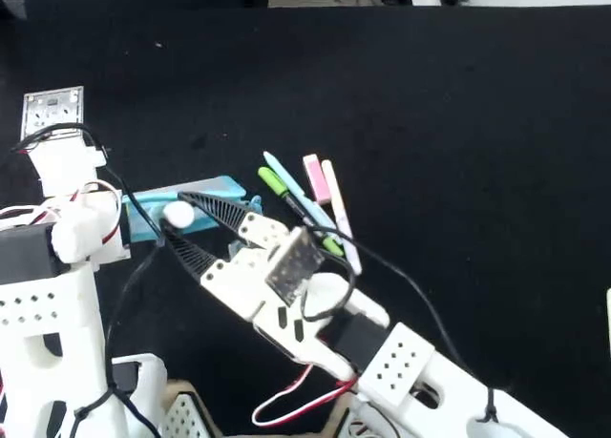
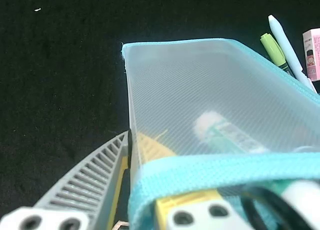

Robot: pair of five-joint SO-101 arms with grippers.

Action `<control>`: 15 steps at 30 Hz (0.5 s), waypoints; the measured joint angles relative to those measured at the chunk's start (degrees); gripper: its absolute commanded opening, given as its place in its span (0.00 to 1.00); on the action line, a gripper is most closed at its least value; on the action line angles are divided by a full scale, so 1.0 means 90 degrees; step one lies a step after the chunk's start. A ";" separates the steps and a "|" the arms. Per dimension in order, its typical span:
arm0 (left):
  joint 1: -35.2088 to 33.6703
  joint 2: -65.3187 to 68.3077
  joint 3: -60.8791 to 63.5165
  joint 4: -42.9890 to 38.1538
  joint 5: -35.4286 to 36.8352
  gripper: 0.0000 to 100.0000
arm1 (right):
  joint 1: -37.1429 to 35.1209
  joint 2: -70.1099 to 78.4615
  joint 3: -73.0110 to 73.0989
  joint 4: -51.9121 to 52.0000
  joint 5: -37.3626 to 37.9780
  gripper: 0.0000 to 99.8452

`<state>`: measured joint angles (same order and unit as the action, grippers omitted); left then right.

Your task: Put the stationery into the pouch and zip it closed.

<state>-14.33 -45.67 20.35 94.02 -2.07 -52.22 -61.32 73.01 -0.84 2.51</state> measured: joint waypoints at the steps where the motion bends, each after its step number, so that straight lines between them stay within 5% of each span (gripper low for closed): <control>1: 0.0000 0.0000 0.0000 0.0000 0.0000 0.03 | 0.0000 0.0000 -0.0205 0.0342 0.0000 0.22; 15: 0.0000 0.0010 0.0000 0.0000 0.0000 0.03 | 0.0479 0.0000 -0.3995 0.5314 -0.0830 0.24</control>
<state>-14.33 -45.58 20.35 94.02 -2.07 -47.91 -61.32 37.05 46.99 -4.97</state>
